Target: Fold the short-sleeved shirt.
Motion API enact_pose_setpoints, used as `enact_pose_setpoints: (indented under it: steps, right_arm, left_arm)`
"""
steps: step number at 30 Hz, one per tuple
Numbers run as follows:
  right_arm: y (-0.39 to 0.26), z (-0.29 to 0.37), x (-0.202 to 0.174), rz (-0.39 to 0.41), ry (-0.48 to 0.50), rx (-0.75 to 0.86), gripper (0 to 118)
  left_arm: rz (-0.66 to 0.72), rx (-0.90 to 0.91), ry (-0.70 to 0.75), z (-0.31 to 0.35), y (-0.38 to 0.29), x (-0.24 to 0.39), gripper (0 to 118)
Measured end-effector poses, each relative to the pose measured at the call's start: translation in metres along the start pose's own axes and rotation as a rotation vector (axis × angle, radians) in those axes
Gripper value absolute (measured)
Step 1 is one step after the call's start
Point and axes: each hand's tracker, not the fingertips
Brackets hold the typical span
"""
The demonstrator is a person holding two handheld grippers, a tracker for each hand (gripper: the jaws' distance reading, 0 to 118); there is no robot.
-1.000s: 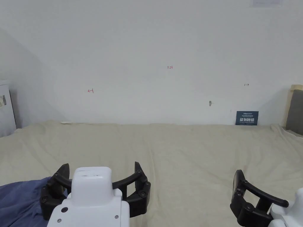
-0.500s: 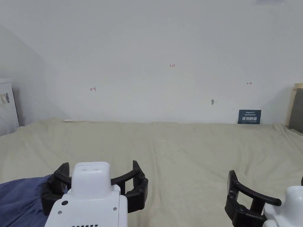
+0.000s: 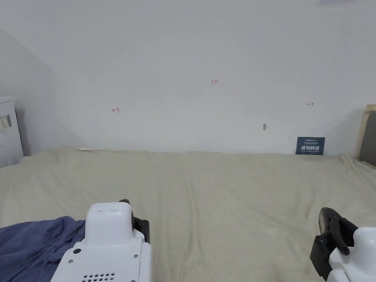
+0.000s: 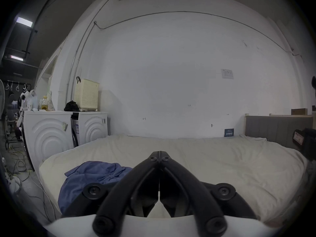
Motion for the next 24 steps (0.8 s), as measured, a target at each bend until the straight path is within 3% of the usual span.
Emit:
enact_pose_setpoints:
  steps: [11, 16, 20, 24]
  right_arm:
    - [0.0, -0.005, 0.005, 0.021, -0.083, -0.009, 0]
    - [0.0, -0.009, 0.002, 0.016, -0.071, -0.011, 0]
    - [0.006, -0.02, -0.024, 0.034, 0.006, -0.004, 0]
    - [0.008, -0.027, -0.076, 0.004, 0.213, -0.014, 0]
  left_arm:
    - [0.001, -0.023, -0.008, -0.009, -0.005, 0.001, 0]
    - [-0.013, -0.03, -0.005, -0.009, -0.004, -0.005, 0]
    - [-0.08, 0.009, 0.08, 0.002, 0.005, -0.035, 0]
    - [-0.062, 0.044, 0.237, 0.026, 0.019, -0.091, 0]
